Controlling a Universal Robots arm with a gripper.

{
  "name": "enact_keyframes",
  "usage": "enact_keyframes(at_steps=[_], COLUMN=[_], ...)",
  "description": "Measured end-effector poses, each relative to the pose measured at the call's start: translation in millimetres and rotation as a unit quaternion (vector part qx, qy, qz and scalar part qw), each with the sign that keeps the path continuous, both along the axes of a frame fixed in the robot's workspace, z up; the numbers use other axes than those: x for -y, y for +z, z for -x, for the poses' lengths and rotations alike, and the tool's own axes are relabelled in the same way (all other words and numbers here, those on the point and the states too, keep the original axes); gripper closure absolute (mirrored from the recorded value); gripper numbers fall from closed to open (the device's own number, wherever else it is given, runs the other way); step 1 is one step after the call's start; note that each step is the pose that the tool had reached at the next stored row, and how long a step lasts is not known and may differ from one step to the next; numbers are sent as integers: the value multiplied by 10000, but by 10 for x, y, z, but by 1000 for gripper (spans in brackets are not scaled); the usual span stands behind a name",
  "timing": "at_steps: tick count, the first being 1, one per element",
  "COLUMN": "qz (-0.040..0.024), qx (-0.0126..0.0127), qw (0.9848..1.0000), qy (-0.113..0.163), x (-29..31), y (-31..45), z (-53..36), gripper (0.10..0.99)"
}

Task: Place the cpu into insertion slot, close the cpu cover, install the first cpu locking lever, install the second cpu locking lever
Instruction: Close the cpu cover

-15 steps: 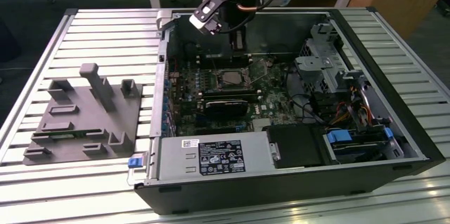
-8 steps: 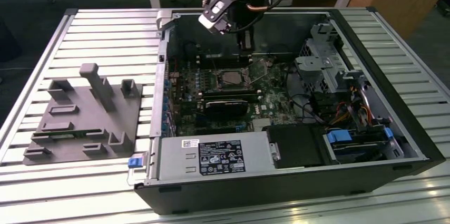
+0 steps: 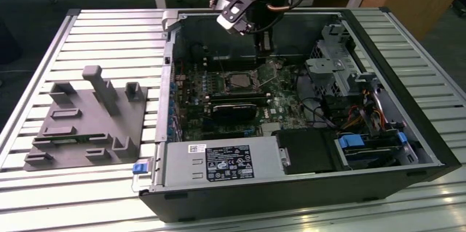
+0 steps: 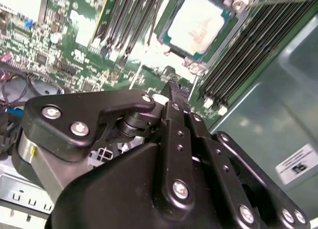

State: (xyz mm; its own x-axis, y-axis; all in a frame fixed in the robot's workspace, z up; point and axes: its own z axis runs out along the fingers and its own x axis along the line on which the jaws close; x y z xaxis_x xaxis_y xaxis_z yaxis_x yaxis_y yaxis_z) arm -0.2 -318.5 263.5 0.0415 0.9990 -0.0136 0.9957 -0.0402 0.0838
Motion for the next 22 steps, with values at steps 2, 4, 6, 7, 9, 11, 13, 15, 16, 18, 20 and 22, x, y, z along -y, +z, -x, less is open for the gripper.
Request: enact_keyframes(at_steps=[2,4,6,7,9,11,13,15,16,18,20,22], qz=[0,1,1,0,-1,0,0,0,0,-1,0,0], qx=[0,-1,-2,-2,-4,-6,-8,-11,-13,-18,-24,-32], qw=[10000,10000,10000,10000,10000,10000,10000,10000,10000,10000,10000,10000], qy=[0,0,0,0,0,-1,1,0,0,0,0,0], x=[0,0,0,0,-1,0,0,0,-1,-1,0,0], y=[0,0,1,0,-1,0,0,-1,-2,-8,-22,-47], z=[-50,-103,-169,-206,-275,-342,-412,-479,-509,-551,-576,-596], gripper=[980,980,980,980,980,980,980,980,980,980,980,980])
